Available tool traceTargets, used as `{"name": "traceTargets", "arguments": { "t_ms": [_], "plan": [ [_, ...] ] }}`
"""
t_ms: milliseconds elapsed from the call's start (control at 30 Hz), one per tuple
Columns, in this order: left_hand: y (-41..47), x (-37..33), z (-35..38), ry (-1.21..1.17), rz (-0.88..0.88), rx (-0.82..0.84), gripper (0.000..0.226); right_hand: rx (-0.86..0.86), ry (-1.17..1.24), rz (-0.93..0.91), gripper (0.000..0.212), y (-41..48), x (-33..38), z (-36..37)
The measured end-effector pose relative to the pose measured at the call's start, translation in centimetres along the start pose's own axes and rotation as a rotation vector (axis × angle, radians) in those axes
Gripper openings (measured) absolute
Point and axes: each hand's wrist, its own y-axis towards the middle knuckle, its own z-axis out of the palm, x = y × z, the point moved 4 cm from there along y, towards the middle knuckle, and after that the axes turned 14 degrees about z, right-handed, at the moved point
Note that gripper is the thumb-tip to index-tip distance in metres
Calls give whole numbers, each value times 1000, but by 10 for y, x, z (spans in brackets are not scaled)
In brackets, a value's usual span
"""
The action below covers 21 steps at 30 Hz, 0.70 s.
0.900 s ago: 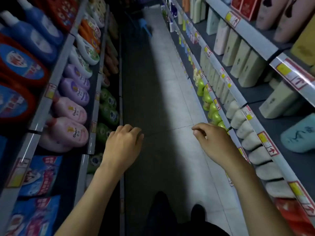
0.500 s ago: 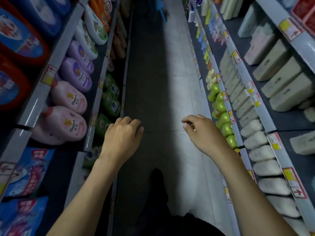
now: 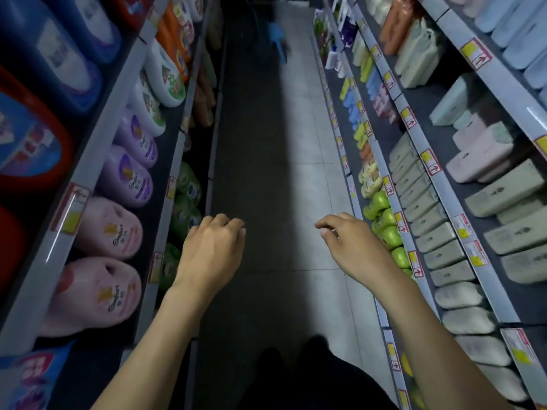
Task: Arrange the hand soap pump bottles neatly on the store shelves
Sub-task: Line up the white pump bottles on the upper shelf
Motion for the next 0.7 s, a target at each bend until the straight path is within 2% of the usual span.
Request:
{"name": "traceTargets", "arguments": {
  "t_ms": [300, 533, 700],
  "plan": [
    [146, 49, 13, 23, 56, 24, 29, -10, 83, 8, 24, 143, 16, -16],
    [260, 107, -7, 110, 8, 44, 29, -3, 139, -35, 23, 282, 53, -39],
    [318, 169, -10, 127, -104, 12, 26, -4, 144, -103, 23, 372, 99, -49]
  ]
}}
